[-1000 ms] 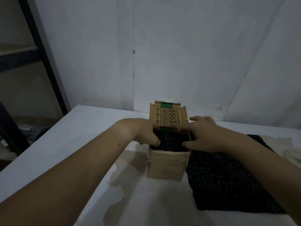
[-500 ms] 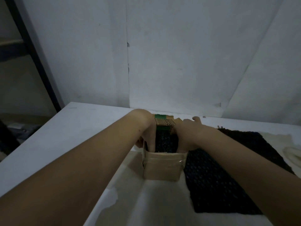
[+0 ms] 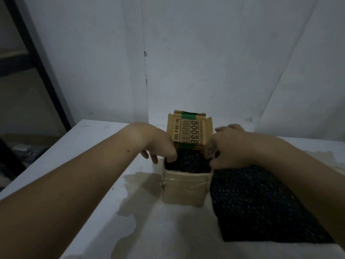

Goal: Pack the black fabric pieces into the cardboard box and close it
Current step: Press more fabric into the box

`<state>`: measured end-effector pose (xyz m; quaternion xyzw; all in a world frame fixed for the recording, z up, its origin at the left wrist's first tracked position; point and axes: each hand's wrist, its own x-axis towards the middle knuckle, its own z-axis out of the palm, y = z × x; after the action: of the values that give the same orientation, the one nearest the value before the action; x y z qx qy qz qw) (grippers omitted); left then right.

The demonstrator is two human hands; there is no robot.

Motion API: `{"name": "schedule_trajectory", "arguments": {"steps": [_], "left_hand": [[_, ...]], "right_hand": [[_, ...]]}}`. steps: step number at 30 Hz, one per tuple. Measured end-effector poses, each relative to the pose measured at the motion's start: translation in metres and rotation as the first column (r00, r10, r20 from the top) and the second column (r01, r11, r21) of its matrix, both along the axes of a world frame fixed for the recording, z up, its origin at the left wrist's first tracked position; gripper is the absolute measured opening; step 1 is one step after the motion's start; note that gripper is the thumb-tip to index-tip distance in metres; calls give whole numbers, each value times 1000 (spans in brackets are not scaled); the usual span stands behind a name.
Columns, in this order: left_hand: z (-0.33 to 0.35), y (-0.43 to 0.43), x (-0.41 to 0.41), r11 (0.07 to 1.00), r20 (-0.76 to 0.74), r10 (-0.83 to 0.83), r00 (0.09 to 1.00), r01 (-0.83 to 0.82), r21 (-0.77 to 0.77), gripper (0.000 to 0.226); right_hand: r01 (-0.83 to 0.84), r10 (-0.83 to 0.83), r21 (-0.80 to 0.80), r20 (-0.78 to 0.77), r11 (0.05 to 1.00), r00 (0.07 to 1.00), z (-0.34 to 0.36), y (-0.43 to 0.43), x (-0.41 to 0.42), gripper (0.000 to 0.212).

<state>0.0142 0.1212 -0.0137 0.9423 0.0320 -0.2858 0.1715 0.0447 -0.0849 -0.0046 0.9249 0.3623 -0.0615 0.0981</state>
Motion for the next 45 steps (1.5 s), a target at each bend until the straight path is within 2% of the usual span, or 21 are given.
{"name": "schedule_trajectory", "arguments": {"steps": [3,8,11,14,16,19,23,26,28,30,31,35,37,40,42,44,45], "left_hand": [[-14,1,-8,991,82,-87,993,78,107,63],[-20,-6,-5,974,41,-131,991,121,189,51],[-18,-6,-3,965,16,-138,990,130,228,45],[-19,-6,-6,968,31,-132,991,122,219,44],[-19,-7,-8,966,37,-141,989,130,223,43],[-22,-6,-11,972,76,-144,987,126,200,40],[-28,-3,-9,979,106,-144,984,125,163,38],[-27,1,-2,999,-36,-26,999,25,-23,33],[-21,1,2,997,-146,31,989,-40,-60,46],[-20,0,6,1000,-189,27,982,-28,-3,63],[-19,-1,8,999,-200,22,980,-16,33,65],[-14,-19,8,974,-152,-37,988,70,217,50],[-8,-33,7,922,-94,-118,988,145,358,42],[1,-46,2,832,-105,-210,972,234,503,34],[5,-45,0,803,-119,-234,965,261,536,47],[4,-39,-1,800,-88,-261,961,267,537,64],[3,-34,0,823,-60,-258,964,252,508,69]], "right_hand": [[-33,29,-126,-32,991,999,-13,-5,-16,49],[-75,66,-206,-52,976,996,-22,-1,-25,31],[-91,85,-246,-37,965,996,-27,0,-29,34],[-93,99,-204,17,975,995,-27,3,-36,37],[-104,113,-112,74,988,991,-24,1,-40,31],[-137,142,-42,143,990,980,-19,-4,-40,22],[-91,93,-84,22,992,995,-22,-5,-43,24],[-57,48,-130,-70,990,996,-26,-1,-43,24],[-36,20,-137,-118,990,993,-28,-1,-41,26],[-38,20,-123,-147,992,989,-31,-2,-40,27],[-45,26,-120,-156,992,987,-33,-3,-40,27],[-51,25,-136,-187,989,982,-38,-6,-36,22],[-50,30,-118,-161,992,986,-40,-4,-36,18],[-68,58,-111,-94,991,994,-42,1,-38,20],[-84,78,-39,-146,996,986,-37,-3,-38,24],[-22,64,161,-259,987,964,-25,-12,-32,25],[18,53,260,-264,965,963,-20,-15,-25,25]]}}
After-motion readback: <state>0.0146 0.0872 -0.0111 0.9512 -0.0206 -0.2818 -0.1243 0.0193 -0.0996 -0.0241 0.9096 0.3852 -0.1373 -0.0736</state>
